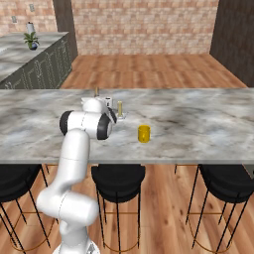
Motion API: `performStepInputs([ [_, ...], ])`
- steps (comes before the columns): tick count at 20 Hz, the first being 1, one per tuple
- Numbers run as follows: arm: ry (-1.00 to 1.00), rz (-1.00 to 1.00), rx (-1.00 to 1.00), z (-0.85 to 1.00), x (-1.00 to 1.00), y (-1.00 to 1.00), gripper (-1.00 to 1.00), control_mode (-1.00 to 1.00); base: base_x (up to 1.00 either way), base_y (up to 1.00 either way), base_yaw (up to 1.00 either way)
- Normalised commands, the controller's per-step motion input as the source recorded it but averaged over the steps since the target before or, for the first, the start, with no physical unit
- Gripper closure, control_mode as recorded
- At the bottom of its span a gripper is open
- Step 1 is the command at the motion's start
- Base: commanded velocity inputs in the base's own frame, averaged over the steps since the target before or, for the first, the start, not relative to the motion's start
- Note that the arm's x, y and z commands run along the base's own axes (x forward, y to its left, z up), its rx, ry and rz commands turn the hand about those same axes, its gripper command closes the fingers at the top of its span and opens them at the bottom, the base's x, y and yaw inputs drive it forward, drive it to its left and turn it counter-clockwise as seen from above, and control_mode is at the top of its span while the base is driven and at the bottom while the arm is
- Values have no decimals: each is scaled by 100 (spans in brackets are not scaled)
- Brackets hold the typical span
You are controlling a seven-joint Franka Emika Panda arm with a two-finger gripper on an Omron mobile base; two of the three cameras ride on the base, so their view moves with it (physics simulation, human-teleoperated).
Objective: Open the cabinet directly in front. Then move the wine and the mug to the dining counter with the candle on it.
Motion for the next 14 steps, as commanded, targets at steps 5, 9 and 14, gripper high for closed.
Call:
performStepInputs([
  [5,0,0,0,-10,0,0,100,-100,0,0,0],
  [9,0,0,0,0,0,0,100,-100,0,0,0],
  [14,0,0,0,0,0,0,-100,-100,0,0,0],
])
